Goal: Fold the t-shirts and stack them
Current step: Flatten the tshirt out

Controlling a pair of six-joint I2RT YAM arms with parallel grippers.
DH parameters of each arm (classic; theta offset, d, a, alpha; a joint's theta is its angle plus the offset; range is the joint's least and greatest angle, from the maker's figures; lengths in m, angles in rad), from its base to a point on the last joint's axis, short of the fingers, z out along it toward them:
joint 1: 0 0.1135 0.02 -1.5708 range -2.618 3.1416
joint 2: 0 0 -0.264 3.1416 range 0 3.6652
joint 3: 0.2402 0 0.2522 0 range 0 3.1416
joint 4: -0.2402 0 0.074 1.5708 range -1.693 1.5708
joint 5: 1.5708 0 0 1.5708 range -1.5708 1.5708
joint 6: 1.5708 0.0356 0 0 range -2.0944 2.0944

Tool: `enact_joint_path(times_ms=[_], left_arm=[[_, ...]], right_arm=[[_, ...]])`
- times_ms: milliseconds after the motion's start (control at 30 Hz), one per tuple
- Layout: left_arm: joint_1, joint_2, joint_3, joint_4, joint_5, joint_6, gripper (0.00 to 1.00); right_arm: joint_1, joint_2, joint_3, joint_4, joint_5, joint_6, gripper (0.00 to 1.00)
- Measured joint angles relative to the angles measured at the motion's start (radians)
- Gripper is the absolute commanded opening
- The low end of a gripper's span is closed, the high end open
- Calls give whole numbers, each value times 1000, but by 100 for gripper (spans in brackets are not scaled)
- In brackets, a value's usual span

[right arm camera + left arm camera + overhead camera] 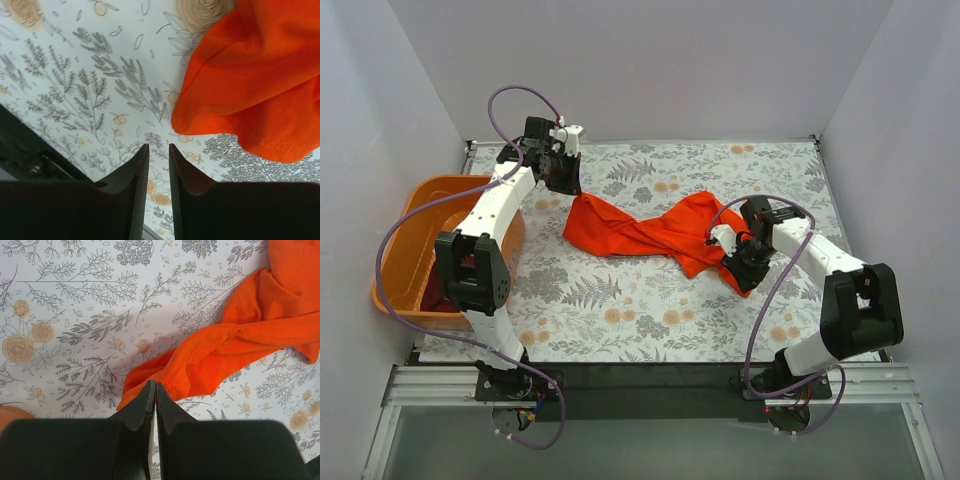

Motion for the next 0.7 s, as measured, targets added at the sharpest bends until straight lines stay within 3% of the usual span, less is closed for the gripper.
enact_joint_path(times_ms=[333, 467, 633, 700], left_arm=[[0, -2, -25, 2, 0, 4, 0], [0, -4, -40, 5, -1, 6, 0], [0, -4, -60, 9, -1, 11, 0], [0, -5, -68, 12, -1, 12, 0]], right_arm=[[40, 89, -15, 137, 69, 53, 32], [46, 111, -41, 161, 78, 65, 39], [46, 126, -67, 177, 92, 69, 40], [48, 126, -69, 180, 93, 69, 34]])
